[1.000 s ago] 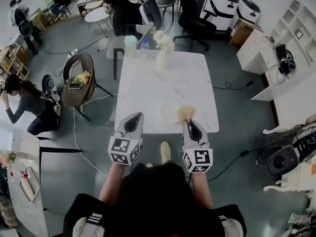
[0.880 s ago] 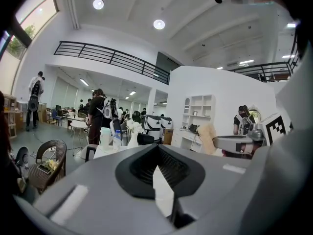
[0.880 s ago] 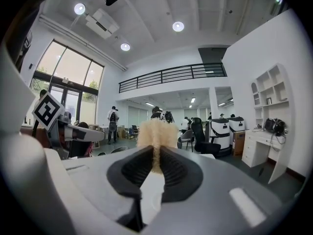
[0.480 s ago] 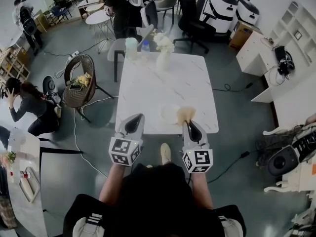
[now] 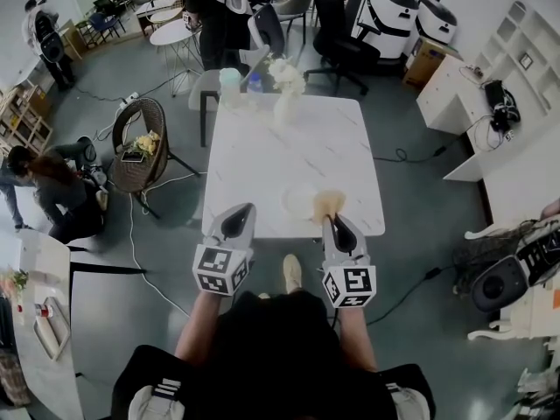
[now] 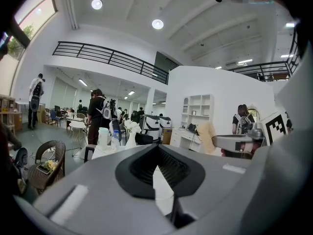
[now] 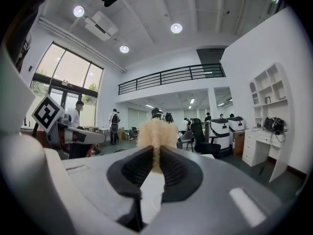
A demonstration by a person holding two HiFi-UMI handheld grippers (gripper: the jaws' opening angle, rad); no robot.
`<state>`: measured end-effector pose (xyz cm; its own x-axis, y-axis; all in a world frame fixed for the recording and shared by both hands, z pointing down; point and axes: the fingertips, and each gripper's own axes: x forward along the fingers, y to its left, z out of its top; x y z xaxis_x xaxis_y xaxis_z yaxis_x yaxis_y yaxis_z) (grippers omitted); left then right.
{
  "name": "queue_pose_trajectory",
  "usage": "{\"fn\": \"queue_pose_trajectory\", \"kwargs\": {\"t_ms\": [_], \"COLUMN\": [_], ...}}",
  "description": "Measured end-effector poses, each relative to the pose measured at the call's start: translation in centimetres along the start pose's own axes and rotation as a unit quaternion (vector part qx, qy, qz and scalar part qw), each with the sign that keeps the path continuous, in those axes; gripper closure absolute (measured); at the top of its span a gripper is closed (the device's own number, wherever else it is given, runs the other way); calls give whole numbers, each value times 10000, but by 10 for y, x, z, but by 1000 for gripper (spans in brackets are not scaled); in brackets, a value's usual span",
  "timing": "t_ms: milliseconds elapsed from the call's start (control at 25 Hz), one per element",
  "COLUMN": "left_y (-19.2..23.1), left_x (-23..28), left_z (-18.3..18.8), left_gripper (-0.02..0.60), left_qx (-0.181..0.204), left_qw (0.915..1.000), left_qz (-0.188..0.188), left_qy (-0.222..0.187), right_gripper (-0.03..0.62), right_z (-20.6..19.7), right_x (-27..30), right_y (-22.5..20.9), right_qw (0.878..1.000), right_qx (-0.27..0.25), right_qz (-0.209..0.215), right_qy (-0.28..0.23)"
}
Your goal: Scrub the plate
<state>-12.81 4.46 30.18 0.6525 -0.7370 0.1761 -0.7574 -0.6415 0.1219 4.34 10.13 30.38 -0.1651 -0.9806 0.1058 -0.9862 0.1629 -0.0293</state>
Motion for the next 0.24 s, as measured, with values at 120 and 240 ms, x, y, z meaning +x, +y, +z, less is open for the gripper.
{"fn": "queue_pose_trajectory", "kwargs": {"t_ms": [120,240], "left_y": [-2,-2], "left_x": [0,0], "left_z": [0,0], "left_gripper": [575,575], "left_qx": [16,19], "left_qw": [10000,10000], "left_qz": [-3,10], "left_qy": [12,12], "right_gripper": [548,548], "right_z": [0,-1], "right_x": [-1,-2], "right_y": [0,0], "right_qw": [10000,10000], "right_qx": [19,28], "right_qz": [7,23], "right_qy": [14,15]}}
